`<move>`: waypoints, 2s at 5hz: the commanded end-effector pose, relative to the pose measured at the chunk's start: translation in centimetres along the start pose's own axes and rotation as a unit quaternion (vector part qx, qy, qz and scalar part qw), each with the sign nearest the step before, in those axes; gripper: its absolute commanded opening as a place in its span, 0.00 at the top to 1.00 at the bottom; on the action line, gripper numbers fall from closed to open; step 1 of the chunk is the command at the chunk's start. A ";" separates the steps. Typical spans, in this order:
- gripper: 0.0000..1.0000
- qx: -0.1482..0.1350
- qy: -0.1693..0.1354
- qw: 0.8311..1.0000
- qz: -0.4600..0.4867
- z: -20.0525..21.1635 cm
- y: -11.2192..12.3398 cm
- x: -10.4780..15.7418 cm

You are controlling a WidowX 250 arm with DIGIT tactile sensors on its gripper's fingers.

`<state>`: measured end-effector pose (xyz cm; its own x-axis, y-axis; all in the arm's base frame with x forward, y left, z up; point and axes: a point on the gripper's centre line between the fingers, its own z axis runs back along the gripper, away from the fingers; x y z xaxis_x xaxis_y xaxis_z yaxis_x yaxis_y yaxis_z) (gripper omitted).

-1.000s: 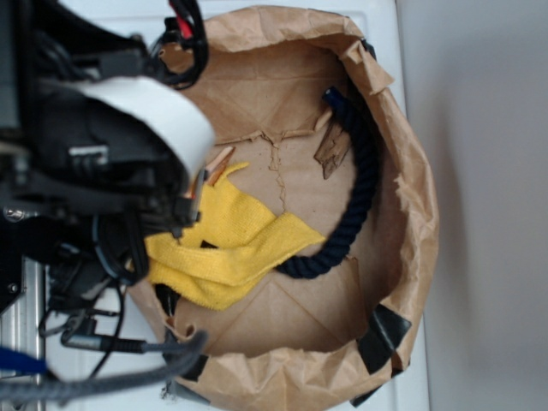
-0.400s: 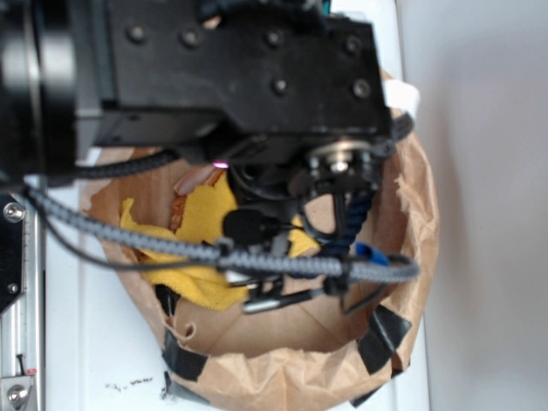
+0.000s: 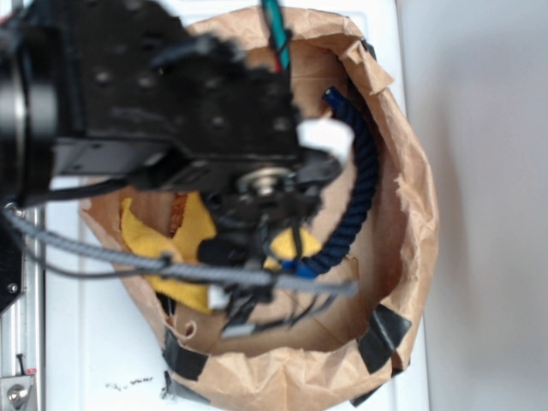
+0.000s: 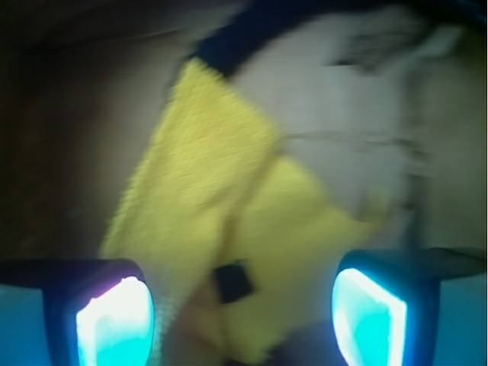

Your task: Grab the yellow cloth.

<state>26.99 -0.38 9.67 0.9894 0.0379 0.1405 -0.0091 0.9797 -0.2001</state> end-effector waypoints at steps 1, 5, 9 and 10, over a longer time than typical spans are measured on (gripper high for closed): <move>0.00 -0.027 0.005 0.997 -0.074 -2.9 -3.3 0.0; 1.00 0.010 -0.013 0.999 -0.032 -1.0 -1.3 0.4; 1.00 0.178 0.010 0.981 0.077 12.8 1.4 0.4; 1.00 0.203 -0.003 0.975 0.094 15.0 0.1 0.9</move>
<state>25.48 3.50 22.69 0.9698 0.2249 0.0943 -0.2390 0.9533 0.1847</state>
